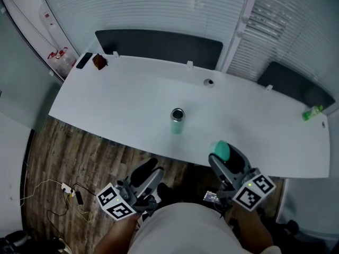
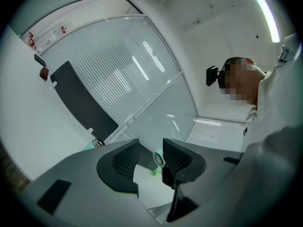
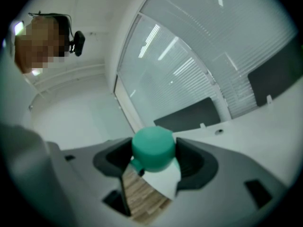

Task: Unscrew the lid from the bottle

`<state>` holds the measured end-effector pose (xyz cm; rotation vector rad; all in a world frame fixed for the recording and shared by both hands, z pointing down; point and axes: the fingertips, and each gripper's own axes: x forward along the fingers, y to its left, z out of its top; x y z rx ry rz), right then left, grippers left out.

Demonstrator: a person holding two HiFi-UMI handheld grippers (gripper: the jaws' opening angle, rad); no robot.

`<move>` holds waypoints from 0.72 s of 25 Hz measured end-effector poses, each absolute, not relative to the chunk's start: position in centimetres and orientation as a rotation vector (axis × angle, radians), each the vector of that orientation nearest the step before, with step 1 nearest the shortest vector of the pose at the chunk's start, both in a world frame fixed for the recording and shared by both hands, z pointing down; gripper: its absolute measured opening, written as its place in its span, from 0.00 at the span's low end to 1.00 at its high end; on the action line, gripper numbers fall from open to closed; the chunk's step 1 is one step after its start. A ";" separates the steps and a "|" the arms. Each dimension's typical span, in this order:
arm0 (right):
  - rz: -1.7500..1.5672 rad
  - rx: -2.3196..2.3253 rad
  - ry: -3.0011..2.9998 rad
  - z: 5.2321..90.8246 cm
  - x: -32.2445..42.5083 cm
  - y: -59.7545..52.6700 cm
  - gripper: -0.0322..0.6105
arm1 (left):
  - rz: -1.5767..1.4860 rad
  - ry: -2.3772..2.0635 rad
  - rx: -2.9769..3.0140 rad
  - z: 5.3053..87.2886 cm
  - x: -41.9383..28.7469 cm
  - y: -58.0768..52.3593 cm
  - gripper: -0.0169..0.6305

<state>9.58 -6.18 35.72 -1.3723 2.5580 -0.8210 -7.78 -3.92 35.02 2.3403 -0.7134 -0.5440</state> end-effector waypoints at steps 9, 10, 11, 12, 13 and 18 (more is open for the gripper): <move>-0.818 -1.446 2.504 35.9 8.0 -4.5 0.52 | -0.521 -0.652 2.340 35.6 -9.9 -2.6 0.29; -0.815 -1.459 2.494 36.0 7.9 -4.2 0.52 | -0.515 -0.640 2.339 35.7 -10.1 -2.4 0.29; -0.811 -1.472 2.482 36.0 7.7 -3.9 0.52 | -0.509 -0.629 2.339 35.9 -10.4 -2.2 0.29; -0.806 -1.483 2.472 36.0 7.6 -3.5 0.52 | -0.502 -0.618 2.339 36.0 -10.6 -1.9 0.29; -0.802 -1.491 2.462 35.9 7.5 -3.1 0.52 | -0.496 -0.609 2.341 36.1 -10.8 -1.6 0.29; -0.806 -1.495 2.450 36.1 7.3 -1.5 0.52 | -0.489 -0.608 2.352 35.9 -11.3 -0.6 0.29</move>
